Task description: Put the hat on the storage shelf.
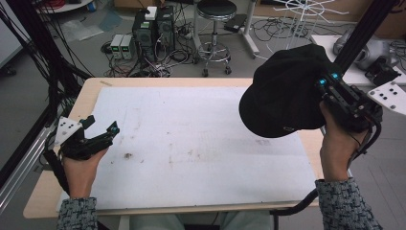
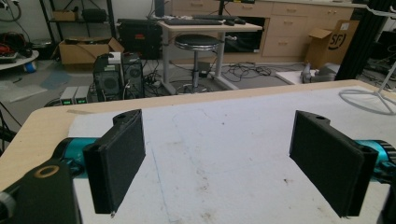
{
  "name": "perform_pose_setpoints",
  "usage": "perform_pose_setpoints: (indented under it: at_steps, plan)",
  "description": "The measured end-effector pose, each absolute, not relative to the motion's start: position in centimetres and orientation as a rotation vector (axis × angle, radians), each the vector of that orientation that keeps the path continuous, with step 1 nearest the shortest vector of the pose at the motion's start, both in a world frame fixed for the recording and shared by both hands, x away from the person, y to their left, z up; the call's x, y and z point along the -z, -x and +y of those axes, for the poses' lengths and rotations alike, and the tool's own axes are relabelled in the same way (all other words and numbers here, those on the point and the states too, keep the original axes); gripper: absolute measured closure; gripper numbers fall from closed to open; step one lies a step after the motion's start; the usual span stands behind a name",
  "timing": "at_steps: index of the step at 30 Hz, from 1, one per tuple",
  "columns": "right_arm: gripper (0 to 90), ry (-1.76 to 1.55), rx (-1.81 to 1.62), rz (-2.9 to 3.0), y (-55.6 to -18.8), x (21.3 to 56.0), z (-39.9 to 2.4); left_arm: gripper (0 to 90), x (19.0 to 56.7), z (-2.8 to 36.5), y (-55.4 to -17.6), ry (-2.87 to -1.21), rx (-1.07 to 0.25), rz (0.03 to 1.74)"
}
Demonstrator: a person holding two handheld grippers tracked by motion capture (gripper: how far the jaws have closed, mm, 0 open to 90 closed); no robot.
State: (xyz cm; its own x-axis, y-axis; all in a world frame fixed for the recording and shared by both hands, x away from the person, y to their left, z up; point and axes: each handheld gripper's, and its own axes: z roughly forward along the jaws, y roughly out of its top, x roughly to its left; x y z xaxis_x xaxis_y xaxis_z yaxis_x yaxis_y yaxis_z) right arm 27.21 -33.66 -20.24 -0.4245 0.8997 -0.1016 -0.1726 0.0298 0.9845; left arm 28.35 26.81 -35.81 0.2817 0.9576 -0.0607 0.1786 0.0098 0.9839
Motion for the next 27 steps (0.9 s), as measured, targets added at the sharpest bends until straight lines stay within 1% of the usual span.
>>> perform_pose_setpoints:
  at_steps: [6, 10, 13, 15, 20, 27]
  plan:
    - [85.5, -0.791, -1.565, 1.463, -27.4, 21.2, -33.1, 18.4, 35.8, 26.8, -28.4, -1.428, -0.878, 1.13]
    - [85.3, -0.741, -1.563, 1.564, -27.2, 22.7, -30.6, 18.4, 35.9, 26.8, -28.4, -1.432, -0.88, 1.13]
    - [85.3, -0.726, -1.571, 1.583, -27.2, 22.9, -30.0, 18.4, 35.9, 26.8, -28.4, -1.434, -0.88, 1.131]
    - [85.3, -0.721, -1.586, 1.586, -27.2, 22.8, -29.6, 18.3, 35.9, 26.9, -28.4, -1.431, -0.879, 1.133]
    - [85.2, -0.7, -1.634, 1.57, -27.2, 21.3, -29.4, 18.4, 35.9, 27.0, -28.3, -1.429, -0.88, 1.135]
    - [85.2, -0.702, -1.62, 1.542, -27.0, 20.0, -29.9, 18.4, 35.9, 27.0, -28.3, -1.431, -0.879, 1.133]
